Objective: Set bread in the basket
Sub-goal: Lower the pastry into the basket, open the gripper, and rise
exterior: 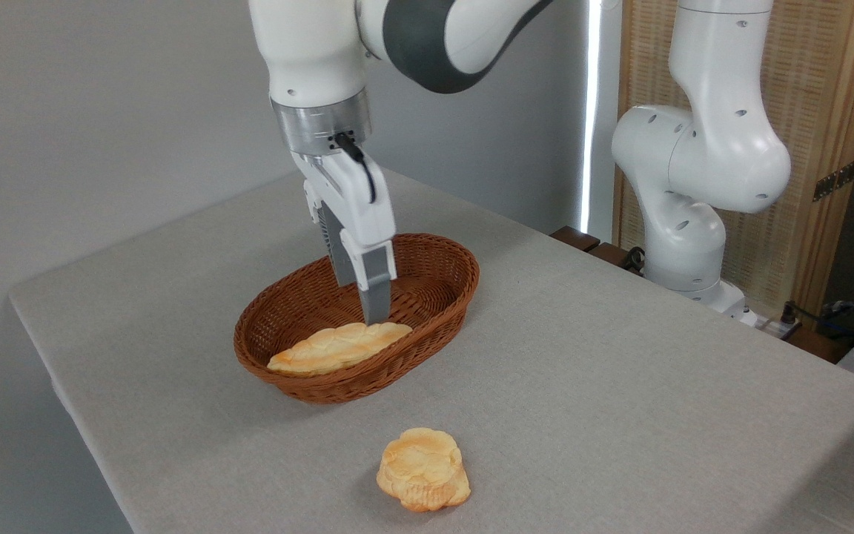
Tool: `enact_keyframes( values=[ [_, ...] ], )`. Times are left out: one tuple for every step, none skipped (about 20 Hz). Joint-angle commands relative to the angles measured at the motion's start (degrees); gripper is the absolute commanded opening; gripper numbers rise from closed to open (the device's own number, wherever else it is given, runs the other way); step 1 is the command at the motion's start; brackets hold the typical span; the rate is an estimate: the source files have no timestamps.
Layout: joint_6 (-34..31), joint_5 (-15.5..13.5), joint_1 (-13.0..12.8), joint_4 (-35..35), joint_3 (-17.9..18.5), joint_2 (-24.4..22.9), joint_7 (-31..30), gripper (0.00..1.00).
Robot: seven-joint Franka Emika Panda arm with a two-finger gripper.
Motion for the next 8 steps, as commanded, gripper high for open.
enact_keyframes(
  values=[
    [-0.2,2.3,-0.3,1.9,1.2,0.0,-4.8,1.00],
    [-0.2,3.2,-0.2,1.9,1.2,0.0,-5.0,1.00],
    [-0.1,4.0,-0.2,1.9,1.3,0.1,-5.0,1.00],
    [1.3,4.6,-0.1,1.9,2.2,0.4,-5.0,1.00],
    [2.8,4.6,-0.1,1.9,2.5,0.7,-5.0,1.00],
    [3.9,4.7,-0.1,1.9,2.6,0.8,-5.0,1.00],
    [4.4,4.8,-0.1,1.9,2.7,1.1,-5.0,1.00],
    [4.8,4.8,-0.1,1.9,2.7,1.3,-5.0,1.00]
  ],
)
